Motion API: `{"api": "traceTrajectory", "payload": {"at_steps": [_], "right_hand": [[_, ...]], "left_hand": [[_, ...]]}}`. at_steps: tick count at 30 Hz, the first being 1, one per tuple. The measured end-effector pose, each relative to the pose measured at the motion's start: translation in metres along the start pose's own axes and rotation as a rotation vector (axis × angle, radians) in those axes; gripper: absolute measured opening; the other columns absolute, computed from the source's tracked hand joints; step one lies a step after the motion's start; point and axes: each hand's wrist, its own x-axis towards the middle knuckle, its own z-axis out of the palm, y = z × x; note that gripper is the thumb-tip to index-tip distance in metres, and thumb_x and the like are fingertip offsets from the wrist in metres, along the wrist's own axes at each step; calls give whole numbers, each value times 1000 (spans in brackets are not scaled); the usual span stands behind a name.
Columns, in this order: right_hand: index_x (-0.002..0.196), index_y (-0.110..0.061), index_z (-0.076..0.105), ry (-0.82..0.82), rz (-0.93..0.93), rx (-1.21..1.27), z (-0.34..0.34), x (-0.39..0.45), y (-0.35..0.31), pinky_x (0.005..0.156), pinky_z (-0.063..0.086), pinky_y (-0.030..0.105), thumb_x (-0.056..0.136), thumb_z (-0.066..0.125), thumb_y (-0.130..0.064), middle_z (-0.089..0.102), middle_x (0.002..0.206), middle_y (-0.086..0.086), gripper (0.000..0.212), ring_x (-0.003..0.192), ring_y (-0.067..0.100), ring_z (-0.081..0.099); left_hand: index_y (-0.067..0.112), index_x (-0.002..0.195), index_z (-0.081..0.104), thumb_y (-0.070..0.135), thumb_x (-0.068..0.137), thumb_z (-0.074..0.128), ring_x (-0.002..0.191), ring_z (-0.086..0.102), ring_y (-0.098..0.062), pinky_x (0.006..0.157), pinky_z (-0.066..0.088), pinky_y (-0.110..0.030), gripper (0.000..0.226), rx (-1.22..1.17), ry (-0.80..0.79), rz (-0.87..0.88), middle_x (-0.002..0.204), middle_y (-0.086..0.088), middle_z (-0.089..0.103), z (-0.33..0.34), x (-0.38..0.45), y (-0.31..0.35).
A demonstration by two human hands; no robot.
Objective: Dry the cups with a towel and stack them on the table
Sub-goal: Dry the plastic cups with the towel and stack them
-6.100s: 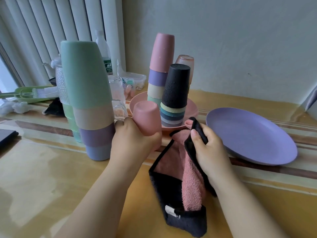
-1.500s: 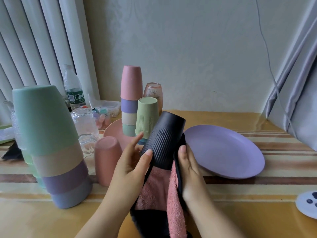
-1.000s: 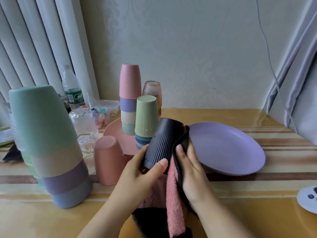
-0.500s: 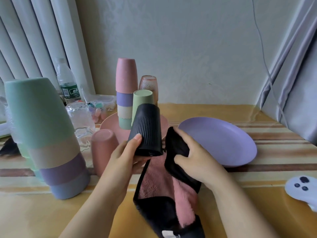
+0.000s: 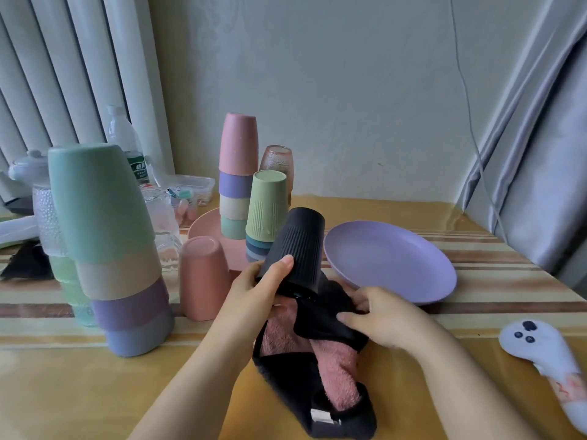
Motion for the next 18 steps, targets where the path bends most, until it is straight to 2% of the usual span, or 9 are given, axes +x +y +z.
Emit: {"api": "traceTrajectory", "payload": {"at_steps": [2,5,7,9,11,13,16,17,18], "right_hand": [[105,-22,58,78,-50,61,5,-1,0,79,49,26,85,66,-26,58,94,-8,22,89,10,57],[93,-24,55,318,-212,77,-4,0,-10,57,34,14,86,63,-10,41,70,-7,17,60,5,40],[91,-24,58,496,-353,72,-17,-2,-24,57,35,10,84,60,-2,37,67,-8,24,59,5,39],[90,-19,64,667,-485,48,-28,-3,-36,61,35,6,79,58,5,35,68,-10,27,64,0,43],[90,-15,66,735,-571,13,-29,-2,-42,64,33,3,75,60,6,36,72,-15,28,70,-7,44],[93,-19,66,603,-595,-21,-20,-1,-41,66,33,3,76,67,-4,38,77,-18,23,76,-8,45],[94,-34,66,208,-479,10,-1,-2,-34,65,38,8,77,73,-37,49,78,-13,18,73,-3,50],[93,-37,66,172,-440,62,1,-2,-32,64,40,10,78,71,-42,52,79,-12,17,71,-2,50],[93,-38,65,210,-417,113,0,0,-30,64,40,10,78,71,-42,52,79,-11,16,71,-3,50]], "left_hand": [[21,106,64,41,89,60,84,71,-21,94,54,-42,26,-11,-15,4,98,-1,74,1,-1,0],[17,111,63,38,89,64,81,70,-18,88,56,-38,30,-58,-36,32,99,-3,73,1,-2,2],[16,113,62,44,78,71,83,71,-19,82,56,-36,46,-95,-31,64,97,-3,74,0,-2,3],[17,113,61,51,66,69,89,72,-21,83,55,-36,58,-139,-2,101,97,-3,75,-2,-1,3],[18,112,61,54,61,68,92,72,-22,85,54,-35,63,-170,35,126,98,-5,75,-2,0,3],[18,111,61,50,67,71,93,72,-23,84,55,-34,55,-174,67,128,100,-6,74,-3,1,4],[19,107,62,38,88,64,87,73,-20,80,56,-31,27,-153,110,107,96,-4,74,-3,4,5],[20,106,62,37,90,60,86,73,-19,80,56,-31,24,-138,112,97,97,-4,73,-3,4,5],[20,106,61,37,90,59,86,73,-19,79,57,-31,24,-120,110,91,98,-5,72,-3,4,5]]}}
